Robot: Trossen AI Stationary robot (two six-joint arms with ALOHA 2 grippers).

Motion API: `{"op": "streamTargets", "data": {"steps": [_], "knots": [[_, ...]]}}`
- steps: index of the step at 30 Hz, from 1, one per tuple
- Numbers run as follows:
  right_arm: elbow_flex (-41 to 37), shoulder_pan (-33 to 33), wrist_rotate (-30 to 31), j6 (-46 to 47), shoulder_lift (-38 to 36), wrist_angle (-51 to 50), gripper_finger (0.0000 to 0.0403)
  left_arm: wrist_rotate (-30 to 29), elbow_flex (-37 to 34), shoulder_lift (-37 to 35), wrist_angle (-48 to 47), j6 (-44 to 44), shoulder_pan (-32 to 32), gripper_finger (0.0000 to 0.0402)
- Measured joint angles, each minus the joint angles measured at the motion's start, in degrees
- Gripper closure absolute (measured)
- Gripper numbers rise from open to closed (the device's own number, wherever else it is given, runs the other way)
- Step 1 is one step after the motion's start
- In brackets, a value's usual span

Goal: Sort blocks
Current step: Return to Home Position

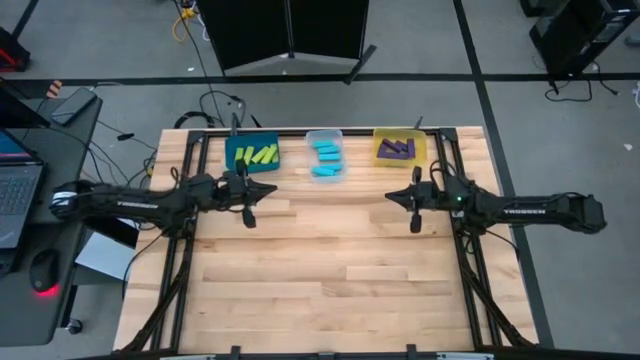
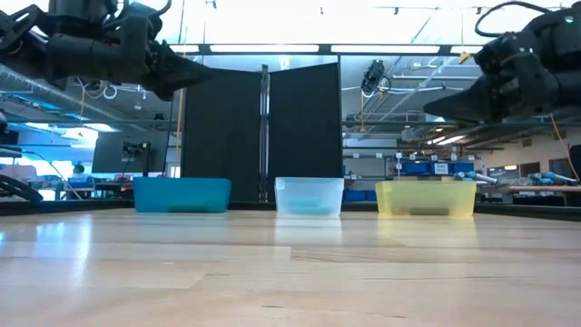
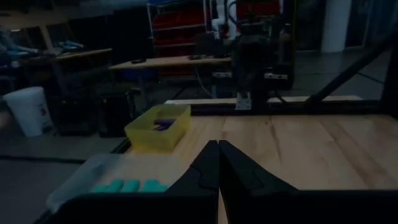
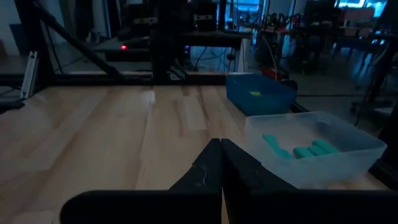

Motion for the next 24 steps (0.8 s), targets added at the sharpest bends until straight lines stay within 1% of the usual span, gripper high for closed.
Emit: {"op": "streamTargets", "data": {"steps": [2, 10, 16, 20, 24], "knots": [[-1.5, 0.0, 0.2, 0.2, -2.4, 0.0, 0.0396, -0.6, -1.1, -1.8, -0.3, 0.0, 0.0, 0.0392], [-1.5, 0.1, 0.2, 0.0, -10.3, -6.9, 0.0396, -0.9, -5.8, -8.3, -0.4, -0.2, 0.0, 0.0392], [-1.5, 0.1, 0.2, 0.2, -15.2, -12.2, 0.0396, -0.9, -6.3, -13.3, -8.2, -0.3, 0.0, 0.0392], [-1.5, 0.1, 0.4, 0.2, -18.6, -16.2, 0.0396, -2.9, -7.1, -19.3, -14.1, -0.4, 0.0, 0.0392], [-1.5, 0.1, 0.5, 0.0, -22.4, -18.7, 0.0396, -4.1, -11.9, -28.1, -12.9, -1.0, 0.0, 0.0392]]}}
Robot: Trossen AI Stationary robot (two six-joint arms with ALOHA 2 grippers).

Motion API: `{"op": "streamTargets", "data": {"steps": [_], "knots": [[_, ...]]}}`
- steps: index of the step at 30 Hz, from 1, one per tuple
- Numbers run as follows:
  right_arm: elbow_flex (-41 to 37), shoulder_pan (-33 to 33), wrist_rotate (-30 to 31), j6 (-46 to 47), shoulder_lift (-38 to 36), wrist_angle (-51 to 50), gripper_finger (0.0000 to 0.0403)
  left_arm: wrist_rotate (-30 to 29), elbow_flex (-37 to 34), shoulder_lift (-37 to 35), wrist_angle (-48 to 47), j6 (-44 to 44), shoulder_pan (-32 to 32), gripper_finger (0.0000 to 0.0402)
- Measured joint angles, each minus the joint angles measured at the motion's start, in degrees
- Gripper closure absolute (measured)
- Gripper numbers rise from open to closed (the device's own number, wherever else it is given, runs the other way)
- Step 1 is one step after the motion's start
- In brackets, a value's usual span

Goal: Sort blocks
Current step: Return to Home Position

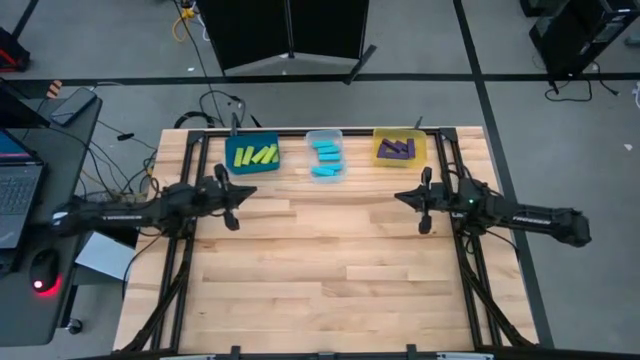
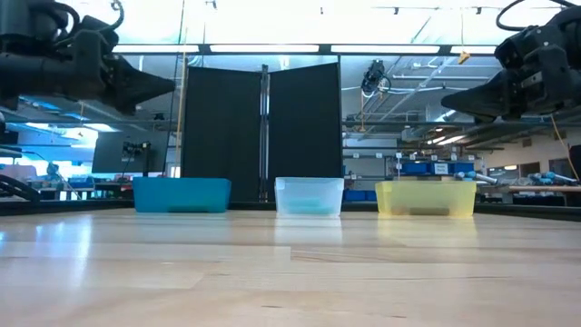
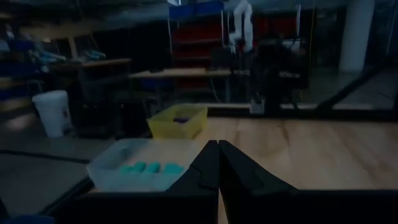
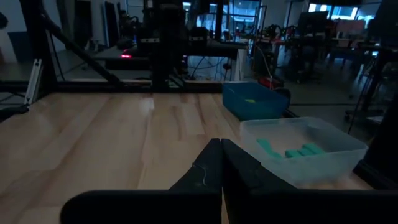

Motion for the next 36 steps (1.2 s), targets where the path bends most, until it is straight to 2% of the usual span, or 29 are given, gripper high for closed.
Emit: {"op": "streamTargets", "data": {"steps": [6, 10, 16, 21, 30, 36], "knots": [[0.0, 0.0, 0.3, 0.2, -6.0, -5.8, 0.0397, -0.4, -0.9, -13.5, -11.3, -1.3, -0.1, 0.0392], [0.0, 0.3, 0.2, -0.1, -8.4, -5.8, 0.0397, 0.1, -0.9, -21.6, -20.0, -1.1, -0.1, 0.0392], [0.0, 0.8, 0.3, -0.1, -8.9, -5.9, 0.0397, 1.7, -0.9, -21.3, -23.3, -1.5, -0.1, 0.0392], [0.0, 0.8, 1.1, 1.1, -8.6, -5.7, 0.0397, 5.7, -0.9, -21.2, -23.7, -2.4, -0.1, 0.0392], [0.0, 0.5, 6.9, 2.5, -8.6, -6.4, 0.0381, 4.9, -0.9, -21.1, -23.6, -2.8, -0.1, 0.0392], [0.0, -0.2, 7.2, 0.8, -8.5, -6.4, 0.038, 4.9, -0.9, -21.1, -23.6, -2.8, -0.1, 0.0392]]}}
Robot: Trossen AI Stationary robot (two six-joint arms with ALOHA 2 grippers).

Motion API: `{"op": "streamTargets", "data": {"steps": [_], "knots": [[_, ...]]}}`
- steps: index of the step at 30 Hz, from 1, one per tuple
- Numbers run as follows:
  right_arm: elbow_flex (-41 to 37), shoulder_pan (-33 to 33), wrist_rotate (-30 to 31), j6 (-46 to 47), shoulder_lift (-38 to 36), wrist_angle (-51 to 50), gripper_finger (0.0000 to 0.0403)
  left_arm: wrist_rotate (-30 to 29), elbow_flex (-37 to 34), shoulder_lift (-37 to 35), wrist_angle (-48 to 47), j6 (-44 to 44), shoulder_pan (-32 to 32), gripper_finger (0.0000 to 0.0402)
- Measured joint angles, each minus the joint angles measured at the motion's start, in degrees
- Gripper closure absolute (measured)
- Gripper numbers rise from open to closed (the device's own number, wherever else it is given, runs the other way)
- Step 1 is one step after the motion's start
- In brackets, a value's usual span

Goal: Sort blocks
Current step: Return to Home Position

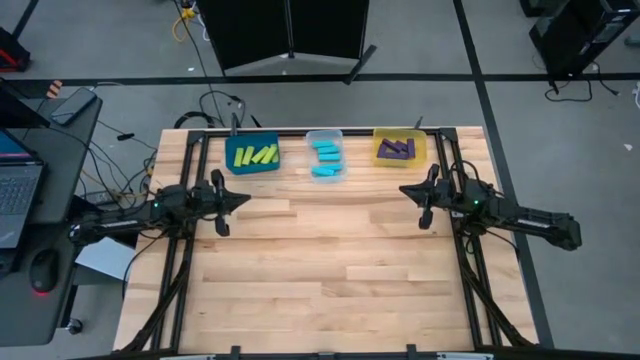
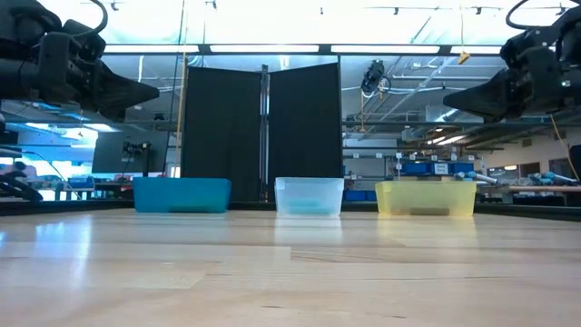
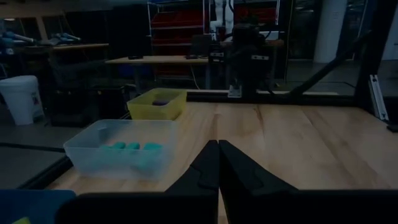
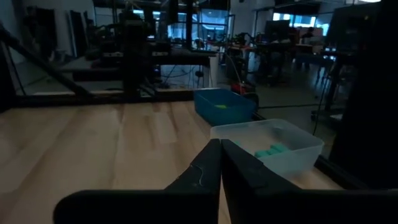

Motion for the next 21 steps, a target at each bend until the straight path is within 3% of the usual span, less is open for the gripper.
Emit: {"op": "streamTargets", "data": {"steps": [10, 15, 21], "knots": [[0.0, -0.1, 3.9, 2.7, 0.5, 0.6, 0.0389, 0.0, 0.0, 0.0, 0.4, 0.0, 0.0, 0.0392], [0.0, -0.1, 10.6, 5.5, 2.1, 1.7, 0.0385, 0.0, 0.0, 0.0, 0.4, 0.0, 0.0, 0.0392], [0.0, -0.1, 10.9, 5.4, 3.0, 1.8, 0.0386, 0.0, 0.0, 0.0, 0.3, 0.0, 0.0, 0.0392]]}}
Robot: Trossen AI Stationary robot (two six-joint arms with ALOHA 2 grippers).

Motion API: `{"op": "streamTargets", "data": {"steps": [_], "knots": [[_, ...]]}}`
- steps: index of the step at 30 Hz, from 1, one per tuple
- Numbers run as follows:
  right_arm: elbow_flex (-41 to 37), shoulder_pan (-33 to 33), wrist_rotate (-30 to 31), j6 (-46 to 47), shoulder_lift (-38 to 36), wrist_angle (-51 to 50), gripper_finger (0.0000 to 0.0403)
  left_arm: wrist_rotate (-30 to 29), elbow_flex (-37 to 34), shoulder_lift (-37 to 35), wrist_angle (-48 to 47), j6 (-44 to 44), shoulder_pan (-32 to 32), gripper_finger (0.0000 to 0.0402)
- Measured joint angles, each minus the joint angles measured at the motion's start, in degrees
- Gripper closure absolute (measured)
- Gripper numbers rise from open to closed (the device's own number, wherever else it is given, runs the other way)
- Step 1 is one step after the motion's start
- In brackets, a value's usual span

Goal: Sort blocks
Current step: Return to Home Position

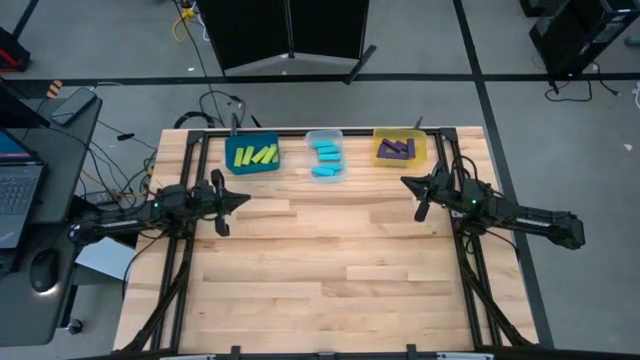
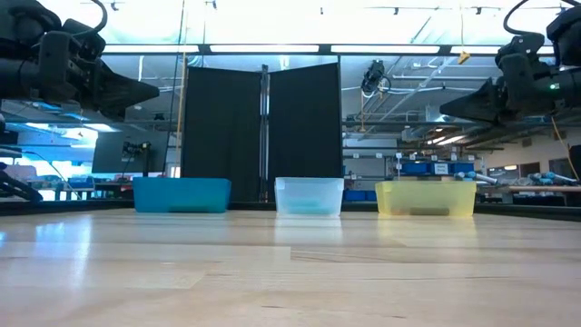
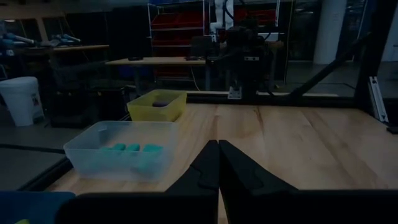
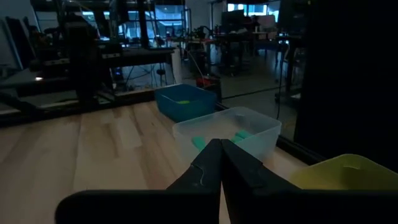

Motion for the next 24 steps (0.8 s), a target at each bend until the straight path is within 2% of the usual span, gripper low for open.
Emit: {"op": "streamTargets", "data": {"steps": [24], "knots": [[0.0, 0.0, -0.1, 0.0, 0.0, 0.0, 0.038, 0.0, 0.0, 0.0, 0.0, 0.0, 0.0, 0.0392]]}}
